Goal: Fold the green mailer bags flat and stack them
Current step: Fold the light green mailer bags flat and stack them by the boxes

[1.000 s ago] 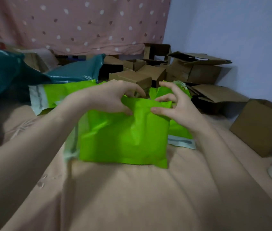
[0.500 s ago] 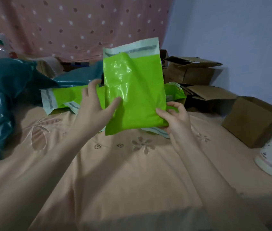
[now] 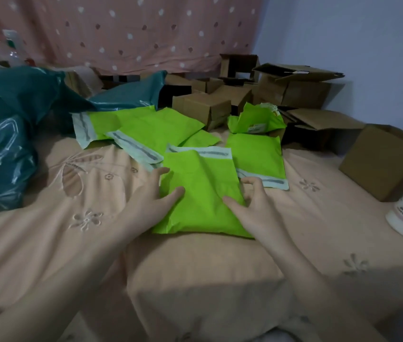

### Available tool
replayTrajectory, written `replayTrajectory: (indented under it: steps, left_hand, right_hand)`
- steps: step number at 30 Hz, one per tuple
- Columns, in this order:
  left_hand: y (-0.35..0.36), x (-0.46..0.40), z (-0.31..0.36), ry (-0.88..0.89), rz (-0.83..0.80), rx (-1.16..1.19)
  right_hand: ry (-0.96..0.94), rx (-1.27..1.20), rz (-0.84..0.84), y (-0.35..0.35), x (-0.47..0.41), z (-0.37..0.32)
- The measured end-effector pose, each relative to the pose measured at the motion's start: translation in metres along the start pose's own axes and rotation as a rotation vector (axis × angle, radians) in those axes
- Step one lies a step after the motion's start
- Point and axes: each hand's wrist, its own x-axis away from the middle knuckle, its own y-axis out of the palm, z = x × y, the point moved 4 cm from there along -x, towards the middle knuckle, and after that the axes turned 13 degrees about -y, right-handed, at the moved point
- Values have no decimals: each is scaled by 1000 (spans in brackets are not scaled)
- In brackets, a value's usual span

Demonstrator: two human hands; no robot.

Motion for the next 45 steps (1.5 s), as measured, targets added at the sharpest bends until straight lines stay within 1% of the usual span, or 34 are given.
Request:
replayTrajectory:
  steps: [3,4,6,8,9,11,12,14,16,18,20,24,27,29,32,36,38,40,41,43,44,45]
  left_hand:
    - [-7,0,0,99,205,-167]
    - [-10,0,1,158,277,-199]
    - [-13,6,10,326,350,-241]
    - [-7,13,24,467,293,-287]
    - [1,15,30,502,224,-323]
    - [18,13,35,490,84,-383]
    - [26,10,35,465,42,-408]
    - [37,3,29,411,1,-463]
    - [43,-2,22,379,-45,-479]
    - [47,-7,17,354,-120,-492]
    - [49,-13,15,338,-162,-494]
    - [49,-13,16,305,-164,-434]
    - [42,-11,19,204,-155,-344]
    - [36,-12,20,169,-156,-292]
    - [34,-12,18,146,-184,-257]
    - [35,-8,17,128,-152,-271]
    - [35,-8,17,125,-158,-279]
    - [33,-7,16,130,-193,-235]
    - [30,-7,15,130,-213,-192]
    - [20,-7,12,154,-225,-108]
    - [15,-9,10,199,-205,-119]
    - [10,-11,8,261,-170,-180]
  right_hand:
    - [-133,361,40,-4,3,-7]
    - [-181,430,64,-4,2,-11]
    - [-306,424,117,-4,1,-20]
    - [-439,378,109,1,-3,-32]
    - [-484,389,55,6,-6,-37]
    - [-538,484,-132,20,-11,-43]
    - [-530,531,-225,27,-13,-39]
    - [-461,526,-346,36,-16,-27]
    - [-395,471,-400,40,-17,-16]
    - [-364,440,-424,43,-18,-11]
    - [-331,425,-442,45,-18,-9]
    - [-340,427,-418,45,-18,-11]
    - [-351,455,-404,43,-18,-13]
    - [-342,448,-406,43,-18,-13]
    - [-331,435,-406,44,-17,-12]
    - [-282,410,-420,44,-17,-8]
    - [-247,355,-444,45,-19,-7]
    - [-208,243,-469,43,-21,-7]
    - [-171,133,-463,40,-21,-7]
    - [-101,-93,-398,28,-22,-8]
    - [-117,-126,-361,22,-23,-8]
    - [-171,-52,-342,17,-25,-7]
